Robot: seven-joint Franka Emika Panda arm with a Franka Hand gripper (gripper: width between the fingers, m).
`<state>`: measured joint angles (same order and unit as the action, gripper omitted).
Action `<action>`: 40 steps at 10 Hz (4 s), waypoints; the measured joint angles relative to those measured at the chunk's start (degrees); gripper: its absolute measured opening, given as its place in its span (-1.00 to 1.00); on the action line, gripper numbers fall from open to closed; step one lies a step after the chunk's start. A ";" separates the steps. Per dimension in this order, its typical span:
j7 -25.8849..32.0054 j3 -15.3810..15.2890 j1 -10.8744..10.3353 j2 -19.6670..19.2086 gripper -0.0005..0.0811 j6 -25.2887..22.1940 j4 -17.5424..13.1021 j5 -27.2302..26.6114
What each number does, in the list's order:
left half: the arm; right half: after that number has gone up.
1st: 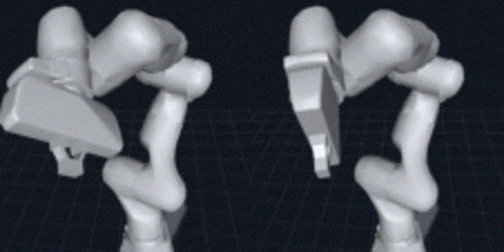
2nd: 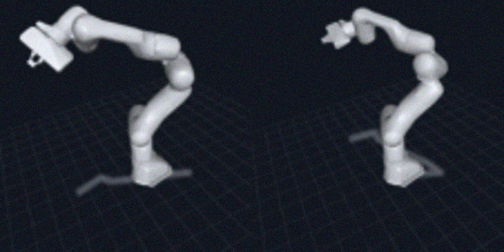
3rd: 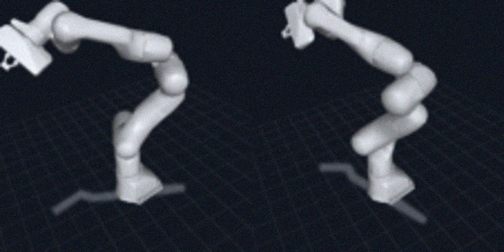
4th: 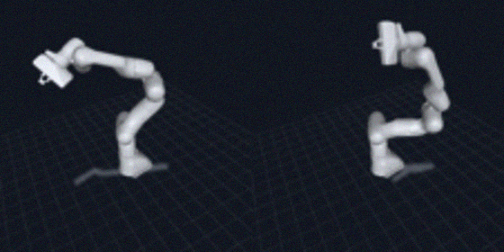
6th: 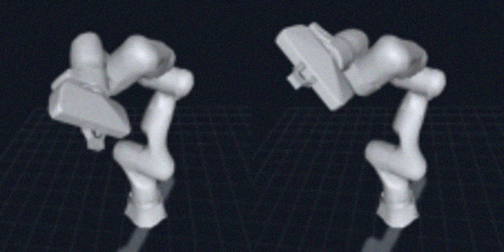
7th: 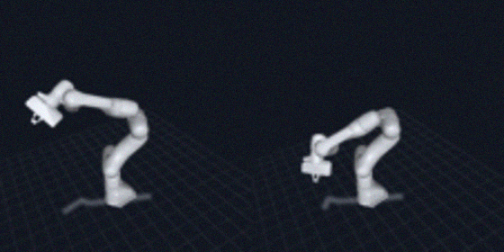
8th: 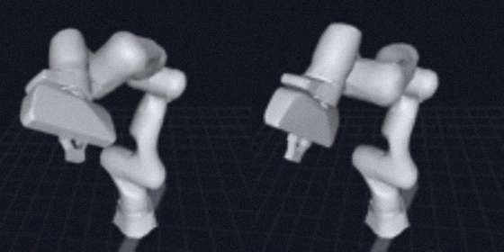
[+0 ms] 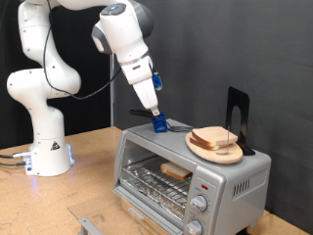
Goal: Make a piece of toast with the oven
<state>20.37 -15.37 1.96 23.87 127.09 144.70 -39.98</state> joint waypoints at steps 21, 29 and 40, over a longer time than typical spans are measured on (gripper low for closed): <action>13.35 29.63 18.11 7.52 0.99 -22.07 6.13 0.68; -1.39 33.14 19.73 -7.12 0.99 -35.50 -2.94 2.07; 6.18 35.75 20.06 -22.37 0.99 -24.27 -10.18 -2.01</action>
<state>26.54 20.38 22.02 1.50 102.82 134.52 -41.99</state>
